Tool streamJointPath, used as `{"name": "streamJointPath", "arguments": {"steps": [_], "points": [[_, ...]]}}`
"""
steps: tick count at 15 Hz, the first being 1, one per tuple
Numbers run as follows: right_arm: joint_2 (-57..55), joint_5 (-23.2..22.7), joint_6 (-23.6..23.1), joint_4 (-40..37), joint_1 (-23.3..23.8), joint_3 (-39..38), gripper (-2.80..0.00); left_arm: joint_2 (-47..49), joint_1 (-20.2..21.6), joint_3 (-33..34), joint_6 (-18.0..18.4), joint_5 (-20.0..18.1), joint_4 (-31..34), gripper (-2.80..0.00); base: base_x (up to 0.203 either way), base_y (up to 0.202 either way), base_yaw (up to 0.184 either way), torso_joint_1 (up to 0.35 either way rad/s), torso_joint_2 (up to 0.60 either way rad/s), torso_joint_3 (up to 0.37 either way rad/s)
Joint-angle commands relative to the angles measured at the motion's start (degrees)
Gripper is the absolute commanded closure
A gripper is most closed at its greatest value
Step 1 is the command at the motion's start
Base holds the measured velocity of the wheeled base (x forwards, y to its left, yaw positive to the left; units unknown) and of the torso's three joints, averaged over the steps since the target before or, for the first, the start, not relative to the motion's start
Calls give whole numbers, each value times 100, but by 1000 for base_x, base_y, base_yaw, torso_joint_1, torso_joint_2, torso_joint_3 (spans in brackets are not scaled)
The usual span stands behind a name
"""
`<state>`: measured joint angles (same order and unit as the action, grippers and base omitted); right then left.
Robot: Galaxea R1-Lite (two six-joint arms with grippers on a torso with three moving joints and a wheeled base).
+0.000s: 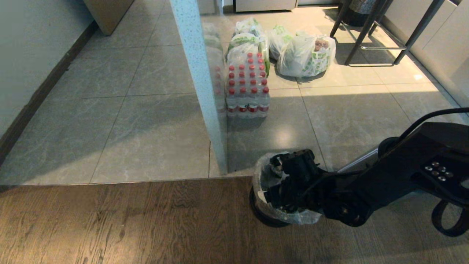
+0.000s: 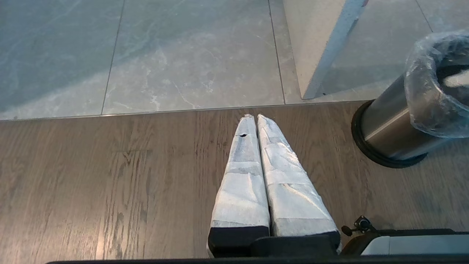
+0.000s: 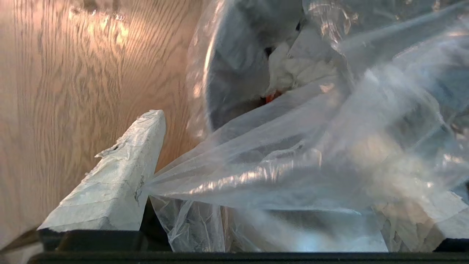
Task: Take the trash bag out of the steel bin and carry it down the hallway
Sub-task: Pick up the trash bag
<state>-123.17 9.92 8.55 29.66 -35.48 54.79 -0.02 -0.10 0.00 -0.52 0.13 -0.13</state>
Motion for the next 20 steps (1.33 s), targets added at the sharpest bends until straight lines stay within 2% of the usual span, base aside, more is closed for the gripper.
{"name": "streamJointPath", "arguments": {"steps": [1, 8, 9, 20], "points": [[-216, 18, 16, -4, 41, 172, -280, 2, 1, 9, 0, 4, -4, 0, 0, 0, 0, 0, 0, 0], [-576, -6, 344, 43, 213, 615, -280, 2, 1, 9, 0, 4, -4, 0, 0, 0, 0, 0, 0, 0], [-612, -17, 349, 49, 252, 638, 0, 2, 1, 5, 0, 4, -4, 0, 0, 0, 0, 0, 0, 0], [-454, -17, 288, -48, 261, 550, 0, -6, 1, 9, 0, 4, -4, 0, 0, 0, 0, 0, 0, 0]]}}
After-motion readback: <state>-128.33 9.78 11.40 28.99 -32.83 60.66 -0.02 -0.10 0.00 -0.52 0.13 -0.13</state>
